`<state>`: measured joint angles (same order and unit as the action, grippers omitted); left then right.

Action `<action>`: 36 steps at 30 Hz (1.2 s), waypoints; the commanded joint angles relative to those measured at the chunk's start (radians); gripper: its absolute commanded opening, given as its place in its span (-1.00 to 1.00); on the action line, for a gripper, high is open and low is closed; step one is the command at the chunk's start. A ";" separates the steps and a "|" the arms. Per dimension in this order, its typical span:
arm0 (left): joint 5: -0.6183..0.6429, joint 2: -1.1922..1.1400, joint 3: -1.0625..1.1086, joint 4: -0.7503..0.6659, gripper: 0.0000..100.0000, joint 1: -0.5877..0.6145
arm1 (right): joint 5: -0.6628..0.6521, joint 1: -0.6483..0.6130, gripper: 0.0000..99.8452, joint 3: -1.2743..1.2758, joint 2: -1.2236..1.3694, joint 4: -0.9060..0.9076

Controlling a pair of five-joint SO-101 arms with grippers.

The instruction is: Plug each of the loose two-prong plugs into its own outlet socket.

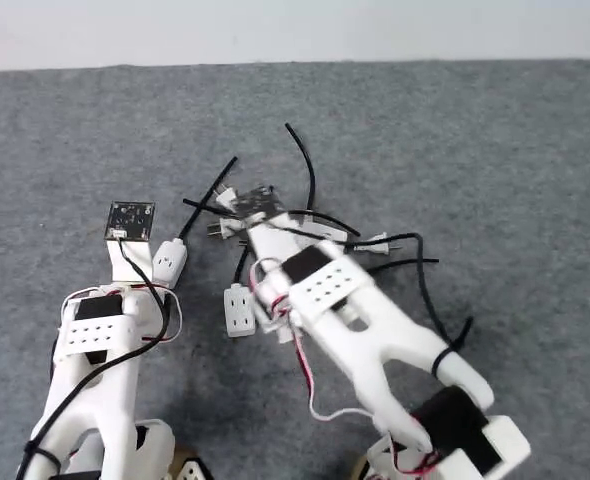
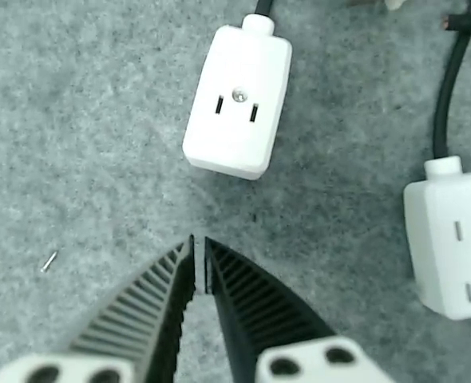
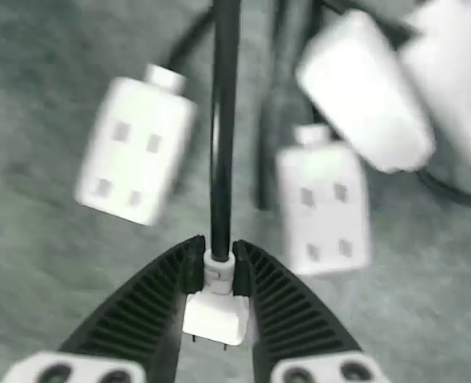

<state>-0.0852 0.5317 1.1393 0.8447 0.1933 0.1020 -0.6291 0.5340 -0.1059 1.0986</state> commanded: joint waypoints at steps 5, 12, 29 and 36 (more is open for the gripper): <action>-0.014 0.026 -0.008 0.002 -0.97 -0.006 | -0.104 0.090 -0.91 -0.005 0.108 0.090; -0.014 0.026 -0.008 0.005 -0.97 -0.005 | -0.129 0.091 -0.82 -0.044 0.179 0.090; -0.014 0.026 -0.008 0.005 -0.97 -0.008 | -0.124 0.108 -0.82 0.009 0.073 0.071; -0.014 0.026 -0.008 0.006 -0.97 -0.008 | -0.130 0.108 -0.82 0.157 -0.102 -0.024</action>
<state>-0.0928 0.5317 1.1393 0.8447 0.1933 -0.0176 -0.5324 0.6828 -0.1320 1.1017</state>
